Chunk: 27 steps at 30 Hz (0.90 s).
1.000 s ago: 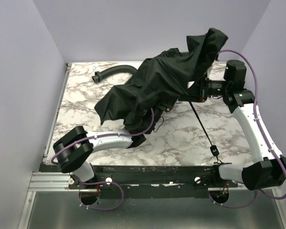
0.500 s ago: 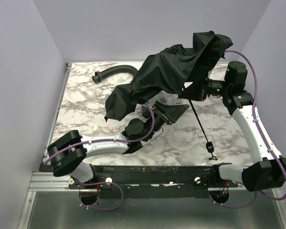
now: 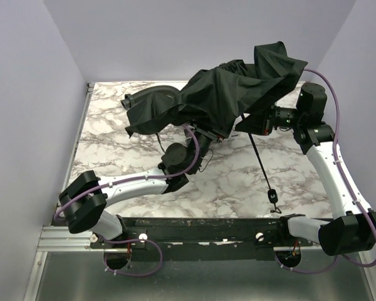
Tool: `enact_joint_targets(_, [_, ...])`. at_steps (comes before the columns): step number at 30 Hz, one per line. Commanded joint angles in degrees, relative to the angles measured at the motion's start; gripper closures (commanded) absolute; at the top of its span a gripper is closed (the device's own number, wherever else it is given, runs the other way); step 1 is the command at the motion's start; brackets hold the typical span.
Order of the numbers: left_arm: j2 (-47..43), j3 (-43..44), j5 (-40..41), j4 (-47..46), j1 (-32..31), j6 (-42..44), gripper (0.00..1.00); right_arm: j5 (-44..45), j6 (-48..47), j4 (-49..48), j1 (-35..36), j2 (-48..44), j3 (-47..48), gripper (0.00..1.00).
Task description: Put away the umbrella
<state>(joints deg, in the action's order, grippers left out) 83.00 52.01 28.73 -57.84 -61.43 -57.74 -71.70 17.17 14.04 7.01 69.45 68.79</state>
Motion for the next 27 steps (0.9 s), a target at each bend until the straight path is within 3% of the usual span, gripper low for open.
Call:
enact_joint_targets(1, [3.03, 3.97, -0.56, -3.24, 0.70, 4.38, 0.25, -3.09, -0.84, -2.97, 0.11, -1.39, -0.50, 0.99])
enact_joint_targets(10, [5.99, 7.62, -3.40, -2.05, 1.38, 4.47, 0.38, -3.80, -0.65, -2.75, 0.14, -1.18, -0.24, 0.99])
enact_joint_targets(15, [7.97, 10.39, -6.02, -1.86, 1.99, 4.43, 0.51, -3.97, -0.57, -2.70, 0.19, -1.20, -0.42, 0.99])
enact_joint_targets(24, [10.31, 12.49, -12.26, -1.07, 2.71, 1.90, 0.57, -4.16, -0.76, -2.36, 0.18, -0.81, -0.12, 0.99])
enact_joint_targets(27, [10.59, 12.22, -13.67, -1.54, 2.81, 1.40, 0.66, -3.72, -1.11, -1.94, 0.15, -0.98, -0.06, 0.99])
